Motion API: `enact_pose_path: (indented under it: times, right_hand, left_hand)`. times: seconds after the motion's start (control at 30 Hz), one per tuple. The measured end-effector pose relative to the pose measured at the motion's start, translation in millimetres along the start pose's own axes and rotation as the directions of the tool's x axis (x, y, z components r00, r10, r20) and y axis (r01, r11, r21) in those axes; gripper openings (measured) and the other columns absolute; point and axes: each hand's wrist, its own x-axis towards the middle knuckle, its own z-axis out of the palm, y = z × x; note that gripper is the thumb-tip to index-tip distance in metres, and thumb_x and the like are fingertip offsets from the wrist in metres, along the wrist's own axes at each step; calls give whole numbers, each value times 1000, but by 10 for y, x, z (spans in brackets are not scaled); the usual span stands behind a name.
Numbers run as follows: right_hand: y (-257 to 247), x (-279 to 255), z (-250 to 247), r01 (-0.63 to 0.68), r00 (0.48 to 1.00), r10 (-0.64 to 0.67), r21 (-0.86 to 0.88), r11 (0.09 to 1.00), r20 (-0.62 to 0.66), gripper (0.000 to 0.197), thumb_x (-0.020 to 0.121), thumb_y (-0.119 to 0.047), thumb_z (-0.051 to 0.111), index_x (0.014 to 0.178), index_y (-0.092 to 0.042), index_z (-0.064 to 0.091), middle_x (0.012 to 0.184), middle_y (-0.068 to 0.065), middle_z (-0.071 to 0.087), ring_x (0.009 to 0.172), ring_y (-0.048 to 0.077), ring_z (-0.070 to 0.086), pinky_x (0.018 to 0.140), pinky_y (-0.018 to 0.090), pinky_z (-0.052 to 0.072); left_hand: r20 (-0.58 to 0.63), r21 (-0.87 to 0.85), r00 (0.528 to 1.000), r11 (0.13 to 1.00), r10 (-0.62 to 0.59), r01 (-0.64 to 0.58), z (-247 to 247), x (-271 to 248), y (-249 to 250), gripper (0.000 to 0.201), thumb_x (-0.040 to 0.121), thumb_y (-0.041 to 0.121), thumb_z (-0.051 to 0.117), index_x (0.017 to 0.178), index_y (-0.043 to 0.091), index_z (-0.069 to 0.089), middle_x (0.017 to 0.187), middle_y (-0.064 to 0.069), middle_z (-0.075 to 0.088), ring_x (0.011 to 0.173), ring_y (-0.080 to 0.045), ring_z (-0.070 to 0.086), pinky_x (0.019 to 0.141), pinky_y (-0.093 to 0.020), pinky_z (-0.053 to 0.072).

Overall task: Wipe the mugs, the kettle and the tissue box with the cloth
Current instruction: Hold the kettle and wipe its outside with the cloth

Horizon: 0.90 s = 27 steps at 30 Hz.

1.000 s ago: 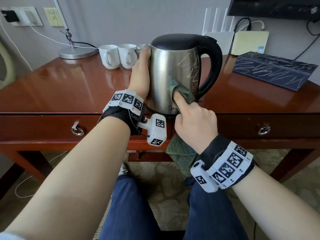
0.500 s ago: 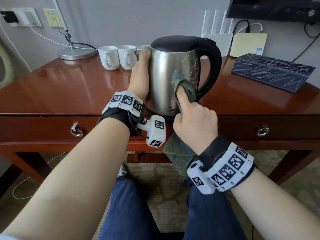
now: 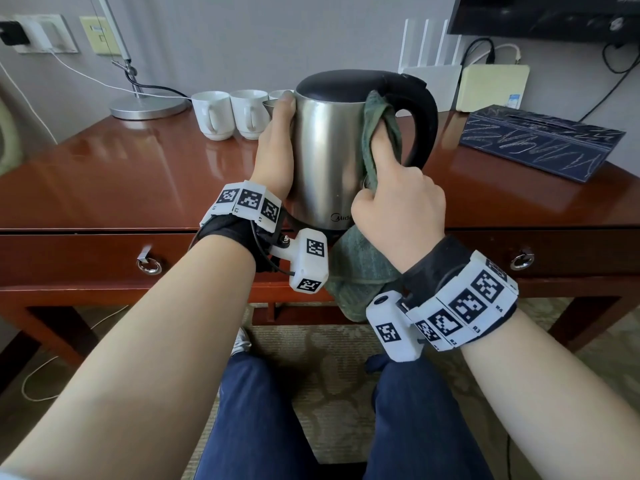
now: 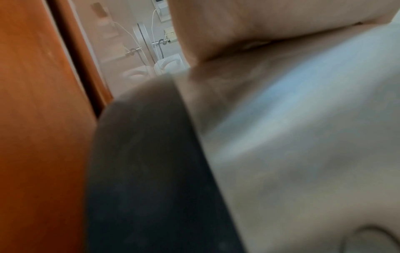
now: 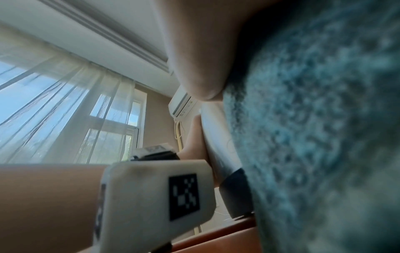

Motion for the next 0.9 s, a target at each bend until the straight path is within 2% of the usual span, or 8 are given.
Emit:
enact_pose_path:
  times: [0.2, 0.37, 0.47, 0.53, 0.67, 0.9]
  right_hand:
    - [52, -132, 145, -38, 998, 33, 114, 993, 49, 81, 82, -9, 48, 152, -24, 10, 63, -7, 32, 67, 27, 38, 65, 31, 29]
    - [11, -249, 283, 22, 999, -25, 71, 997, 40, 81, 79, -9, 48, 152, -23, 16, 70, 1, 44, 61, 27, 39, 59, 31, 29]
    - [1, -192, 243, 68, 998, -68, 33, 997, 4, 78, 79, -9, 48, 151, -25, 22, 72, 2, 43, 60, 27, 37, 58, 31, 27]
    - [4, -115, 175, 75, 997, -74, 12, 997, -9, 78, 80, -10, 47, 151, -28, 20, 72, 1, 43, 62, 27, 37, 60, 31, 27]
    - [30, -14, 94, 20, 999, -19, 49, 999, -26, 81, 81, -9, 46, 152, -30, 14, 61, -3, 35, 58, 25, 34, 61, 30, 28]
    - [49, -136, 243, -23, 1000, 25, 101, 995, -11, 82, 81, -9, 48, 152, -21, 11, 71, 0, 42, 65, 28, 41, 64, 30, 29]
  left_hand:
    - [6, -8, 1000, 1000, -12, 13, -4, 13, -13, 52, 101, 53, 33, 120, 19, 68, 110, 4, 74, 108, -9, 67, 107, -37, 44]
    - [3, -18, 1000, 1000, -17, 17, 10, -9, 19, 50, 102, 51, 33, 114, 19, 70, 105, 3, 76, 103, -10, 69, 100, -31, 48]
    - [22, -30, 1000, 999, -15, 16, 15, -10, 21, 53, 102, 51, 33, 115, 16, 70, 105, -1, 76, 104, -14, 69, 102, -36, 49]
    - [14, -39, 1000, 999, -13, 14, 12, -7, 13, 53, 102, 51, 33, 114, 15, 70, 105, -2, 76, 104, -15, 69, 104, -38, 48]
    - [37, -43, 999, 999, -7, 8, 6, 15, -11, 55, 101, 52, 33, 122, 15, 68, 111, -2, 74, 109, -16, 67, 107, -41, 45]
    - [35, -26, 999, 1000, -14, 15, 1, 6, -7, 53, 102, 53, 32, 121, 18, 68, 110, 2, 75, 109, -12, 67, 107, -37, 44]
